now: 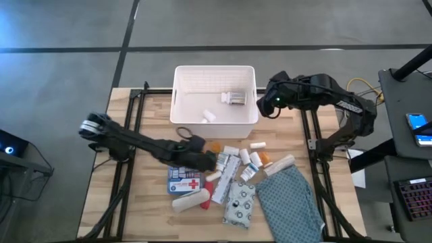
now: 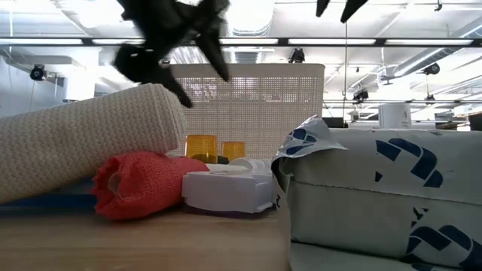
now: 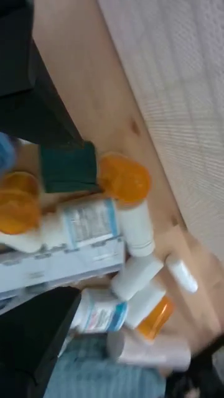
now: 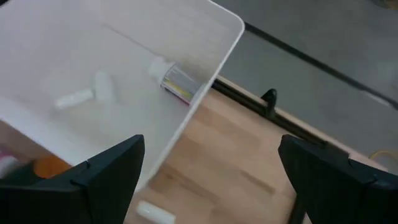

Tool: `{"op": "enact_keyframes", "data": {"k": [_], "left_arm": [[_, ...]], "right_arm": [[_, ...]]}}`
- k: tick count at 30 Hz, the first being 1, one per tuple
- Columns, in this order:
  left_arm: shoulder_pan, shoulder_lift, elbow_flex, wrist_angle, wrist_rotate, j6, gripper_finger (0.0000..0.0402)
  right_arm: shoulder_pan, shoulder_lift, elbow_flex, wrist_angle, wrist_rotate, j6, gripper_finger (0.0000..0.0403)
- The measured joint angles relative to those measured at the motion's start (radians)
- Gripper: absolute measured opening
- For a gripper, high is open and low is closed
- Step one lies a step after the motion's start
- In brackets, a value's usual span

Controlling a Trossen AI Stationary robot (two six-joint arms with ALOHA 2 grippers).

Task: Pick & place medical supplies in basket/bin
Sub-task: Put the orange bottle into the white bin

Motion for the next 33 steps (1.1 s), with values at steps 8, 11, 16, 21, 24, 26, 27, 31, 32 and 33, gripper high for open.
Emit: {"op": "enact_keyframes", "data": {"k": [8, 11, 16, 21, 24, 26, 27, 31, 32, 33], "left_arm": [[0.075, 0.38, 0.406, -0.306, 0.031, -0.052, 0.0352], [0.085, 0.479, 0.525, -0.428, 0.036, -0.104, 0.0352], [0.087, 0.538, 0.623, -0.486, 0.023, -0.154, 0.0351], [0.091, 0.521, 0.577, -0.552, 0.011, -0.234, 0.0336], [0.093, 0.495, 0.537, -0.536, 0.02, -0.249, 0.032], [0.097, 0.481, 0.521, -0.498, 0.02, -0.25, 0.0311], [0.102, 0.479, 0.516, -0.47, 0.02, -0.25, 0.0308], [0.132, 0.48, 0.511, -0.412, 0.02, -0.247, 0.0298], [0.139, 0.479, 0.504, -0.403, 0.019, -0.247, 0.0295], [0.146, 0.479, 0.497, -0.401, 0.018, -0.247, 0.0292]], "right_arm": [[-0.015, -0.075, -0.077, 0.0, 0.046, -0.045, 0.0359], [-0.013, -0.104, -0.102, 0.002, 0.048, -0.07, 0.0359], [-0.014, -0.165, -0.155, 0.004, 0.052, -0.075, 0.0359], [-0.014, -0.223, -0.226, 0.034, 0.052, -0.092, 0.0359], [-0.014, -0.253, -0.262, 0.051, 0.052, -0.099, 0.0359], [-0.014, -0.265, -0.283, 0.065, 0.052, -0.107, 0.0359], [-0.014, -0.268, -0.292, 0.073, 0.052, -0.115, 0.0359], [-0.014, -0.275, -0.315, 0.107, 0.051, -0.139, 0.0359], [-0.014, -0.276, -0.317, 0.113, 0.051, -0.143, 0.0359], [-0.014, -0.276, -0.32, 0.114, 0.051, -0.144, 0.0359]]}}
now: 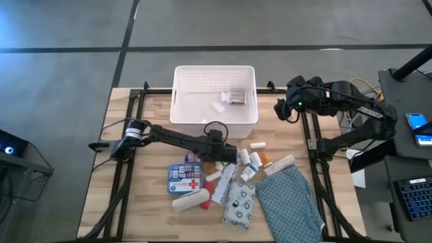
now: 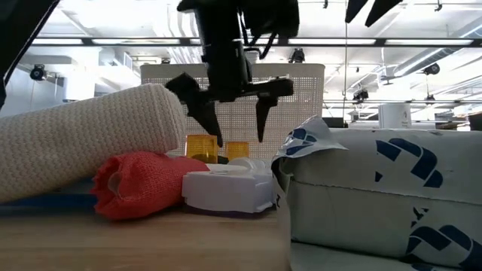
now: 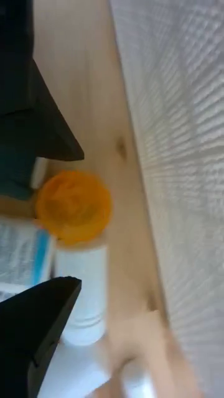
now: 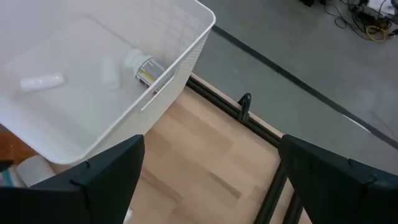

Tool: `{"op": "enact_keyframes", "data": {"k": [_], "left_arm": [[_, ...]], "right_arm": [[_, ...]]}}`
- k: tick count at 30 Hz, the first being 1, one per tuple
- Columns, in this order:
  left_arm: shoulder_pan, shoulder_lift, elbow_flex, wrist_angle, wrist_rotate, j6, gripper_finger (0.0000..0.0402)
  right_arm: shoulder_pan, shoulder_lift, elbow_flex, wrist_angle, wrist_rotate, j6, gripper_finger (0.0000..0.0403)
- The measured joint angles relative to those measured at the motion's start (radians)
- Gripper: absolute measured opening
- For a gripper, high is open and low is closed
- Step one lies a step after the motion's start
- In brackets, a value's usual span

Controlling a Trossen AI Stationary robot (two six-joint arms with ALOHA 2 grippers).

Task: Pick & place medical supplies in basket/bin
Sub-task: Put the orange bottle into the white bin

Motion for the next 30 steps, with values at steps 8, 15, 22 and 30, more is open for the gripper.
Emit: {"op": "enact_keyframes", "data": {"k": [8, 15, 22, 30], "left_arm": [[0.004, -0.002, -0.049, -0.002, 0.053, 0.007, 0.0222], [0.0, -0.002, -0.041, 0.01, 0.043, 0.051, 0.0145], [-0.018, -0.036, -0.014, -0.006, -0.027, 0.079, 0.0132], [-0.162, -0.221, 0.059, 0.176, 0.006, 0.309, 0.0132]], "right_arm": [[0.0, 0.001, -0.002, 0.001, 0.0, -0.015, 0.0359], [-0.011, 0.0, -0.002, 0.011, 0.0, -0.032, 0.0359], [-0.01, 0.0, -0.002, 0.036, -0.001, -0.045, 0.0359], [-0.011, -0.008, -0.002, 0.035, -0.004, -0.056, 0.0359]]}}
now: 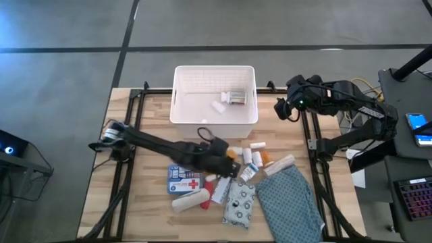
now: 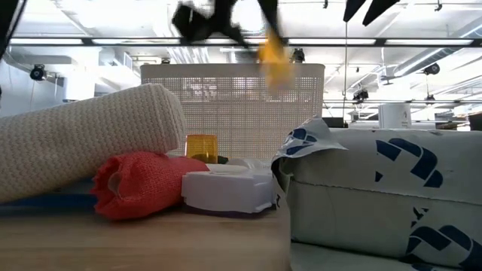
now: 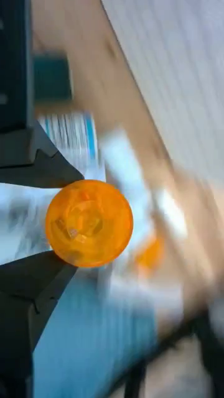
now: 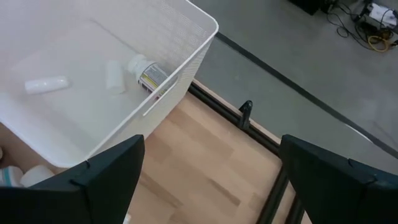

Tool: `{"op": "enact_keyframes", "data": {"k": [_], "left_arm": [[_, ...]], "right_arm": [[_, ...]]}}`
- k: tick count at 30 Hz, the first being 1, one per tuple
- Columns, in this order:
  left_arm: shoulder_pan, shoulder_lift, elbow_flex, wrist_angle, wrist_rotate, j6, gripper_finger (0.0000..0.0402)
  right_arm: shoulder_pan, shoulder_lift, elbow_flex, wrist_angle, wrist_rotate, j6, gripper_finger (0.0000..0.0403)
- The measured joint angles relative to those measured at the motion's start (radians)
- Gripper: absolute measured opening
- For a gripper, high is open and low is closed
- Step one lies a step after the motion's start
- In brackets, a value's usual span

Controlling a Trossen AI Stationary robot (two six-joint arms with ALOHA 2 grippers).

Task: Pick & place medical supplies in basket/bin
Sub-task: Put the orange bottle into the white bin, then put the pink bottle into the white bin

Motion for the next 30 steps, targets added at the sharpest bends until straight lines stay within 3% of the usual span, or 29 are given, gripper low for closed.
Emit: {"op": "enact_keyframes", "data": {"k": [4, 6, 10, 12, 17, 23, 27, 30], "left_arm": [[-0.036, -0.131, -0.011, 0.21, -0.066, 0.165, 0.014], [-0.046, -0.19, -0.015, 0.279, -0.194, 0.242, 0.0143], [-0.018, -0.286, -0.015, 0.21, -0.604, 0.324, 0.0141], [0.046, -0.318, -0.017, 0.134, -0.693, 0.327, 0.0143], [0.166, -0.339, -0.017, 0.1, -0.611, 0.451, 0.0188], [0.181, -0.346, -0.007, 0.098, -0.599, 0.567, 0.0296], [0.121, -0.375, 0.013, 0.1, -0.557, 0.637, 0.0342], [0.027, -0.396, 0.011, 0.07, -0.393, 0.652, 0.0348]], "right_arm": [[0.0, 0.002, 0.015, 0.006, -0.002, -0.021, 0.0359], [0.0, 0.002, 0.02, 0.025, -0.003, -0.038, 0.0359], [0.0, 0.002, 0.034, 0.057, -0.02, -0.049, 0.0359], [0.0, 0.001, 0.038, 0.07, -0.034, -0.053, 0.0359], [0.0, 0.002, 0.041, 0.071, -0.079, -0.061, 0.0359], [0.0, 0.002, 0.041, 0.068, -0.096, -0.062, 0.0359], [0.0, 0.002, 0.041, 0.067, -0.105, -0.064, 0.0359], [0.0, 0.002, 0.041, 0.067, -0.13, -0.106, 0.0359]]}}
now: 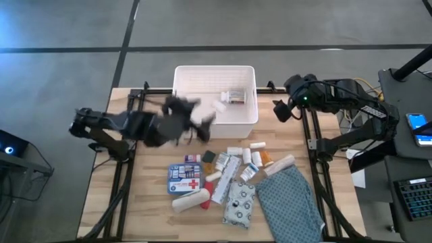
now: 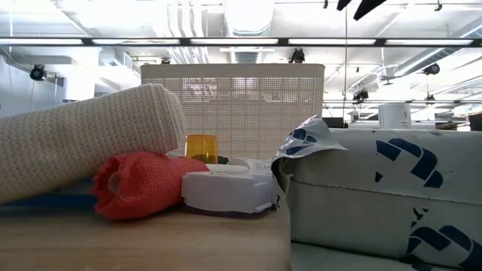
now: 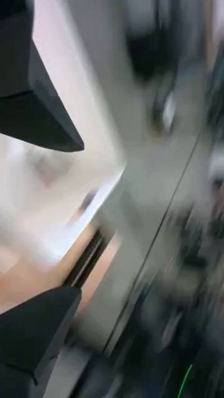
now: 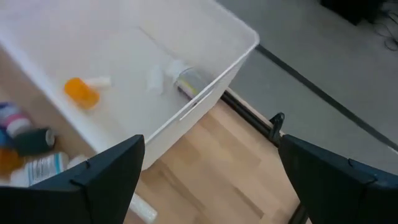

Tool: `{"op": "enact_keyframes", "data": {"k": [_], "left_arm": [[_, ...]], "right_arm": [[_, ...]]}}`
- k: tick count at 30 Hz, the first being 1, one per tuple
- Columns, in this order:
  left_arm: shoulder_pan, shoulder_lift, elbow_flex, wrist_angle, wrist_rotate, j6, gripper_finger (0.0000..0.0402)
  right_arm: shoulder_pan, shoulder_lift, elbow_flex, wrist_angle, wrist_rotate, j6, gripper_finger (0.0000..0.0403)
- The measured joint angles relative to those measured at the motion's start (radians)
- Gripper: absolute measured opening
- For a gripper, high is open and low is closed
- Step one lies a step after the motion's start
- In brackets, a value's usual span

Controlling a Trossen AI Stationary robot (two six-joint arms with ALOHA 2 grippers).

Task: Pick & place medical supplies in basket/bin
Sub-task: Put the pink bottle into the white bin

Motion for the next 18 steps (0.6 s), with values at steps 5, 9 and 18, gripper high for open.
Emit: {"op": "enact_keyframes", "data": {"k": [5, 9, 18], "left_arm": [[-0.162, 0.031, -0.028, -0.293, 0.154, -0.255, 0.0339], [-0.259, 0.07, -0.091, -0.462, 0.2, -0.55, 0.0322], [-0.259, 0.107, -0.379, -0.49, 0.198, -0.511, 0.0288]], "right_arm": [[0.001, 0.0, -0.008, -0.001, -0.184, -0.14, 0.0359], [0.003, 0.001, -0.03, -0.002, -0.283, -0.153, 0.0359], [0.002, 0.007, -0.102, 0.056, -0.26, -0.141, 0.0359]]}}
